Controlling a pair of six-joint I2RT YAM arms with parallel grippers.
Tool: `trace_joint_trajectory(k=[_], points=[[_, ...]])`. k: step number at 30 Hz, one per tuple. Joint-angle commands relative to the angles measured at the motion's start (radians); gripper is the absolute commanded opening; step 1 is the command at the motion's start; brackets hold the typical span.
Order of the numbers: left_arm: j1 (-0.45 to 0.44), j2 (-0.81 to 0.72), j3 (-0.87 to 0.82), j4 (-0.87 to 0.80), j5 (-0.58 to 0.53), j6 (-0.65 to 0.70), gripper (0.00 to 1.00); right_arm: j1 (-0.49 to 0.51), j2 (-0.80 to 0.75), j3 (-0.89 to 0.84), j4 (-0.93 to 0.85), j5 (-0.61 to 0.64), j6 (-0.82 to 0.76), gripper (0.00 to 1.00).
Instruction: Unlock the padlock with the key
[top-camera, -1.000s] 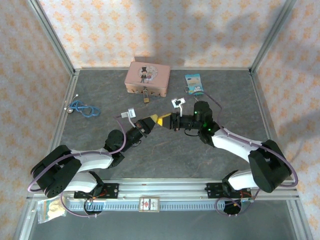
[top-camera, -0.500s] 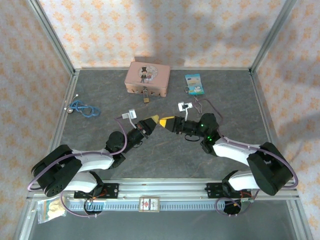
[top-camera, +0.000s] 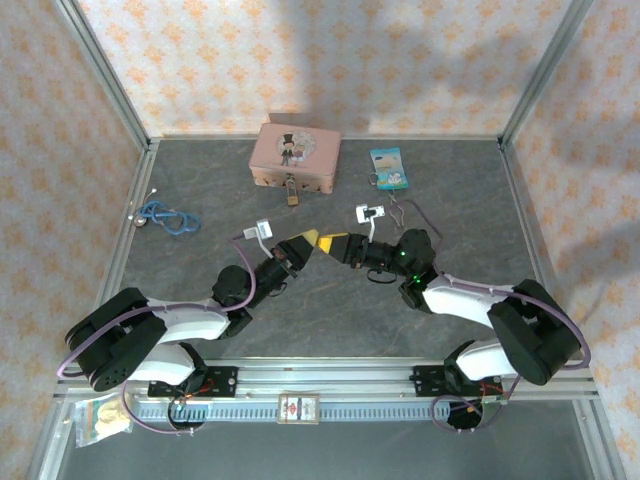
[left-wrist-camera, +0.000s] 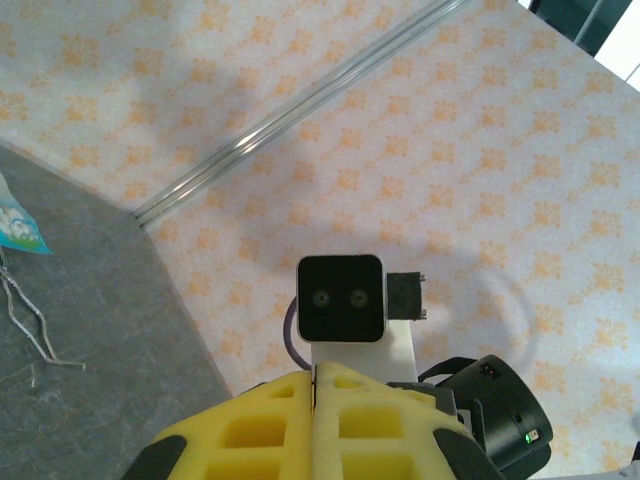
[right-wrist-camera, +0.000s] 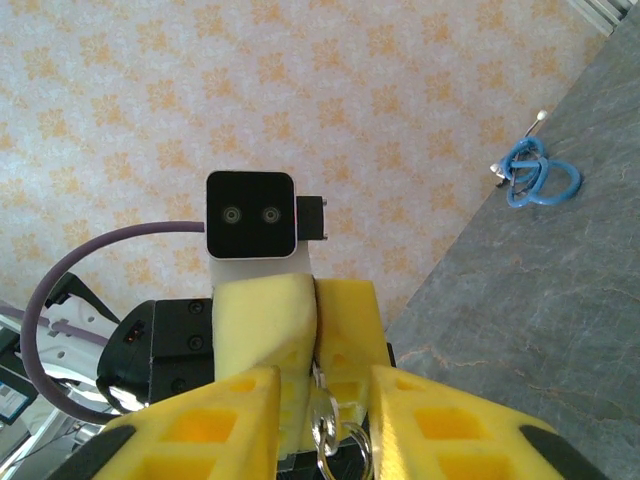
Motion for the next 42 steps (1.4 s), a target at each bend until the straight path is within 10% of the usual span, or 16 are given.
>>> trace_joint_trajectory(k=[1, 36, 42], points=[[-0.008, 0.007, -0.009, 0.082, -0.031, -0.013, 0.00, 0.010, 0.001, -0.009, 0.068, 0.008, 0.002, 0.32], [-0.029, 0.044, 0.007, 0.130, -0.062, -0.036, 0.00, 0.018, 0.044, 0.008, 0.099, -0.005, 0.024, 0.20], [-0.033, 0.052, 0.003, 0.144, -0.065, -0.044, 0.00, 0.018, 0.045, 0.003, 0.109, -0.003, 0.022, 0.01]])
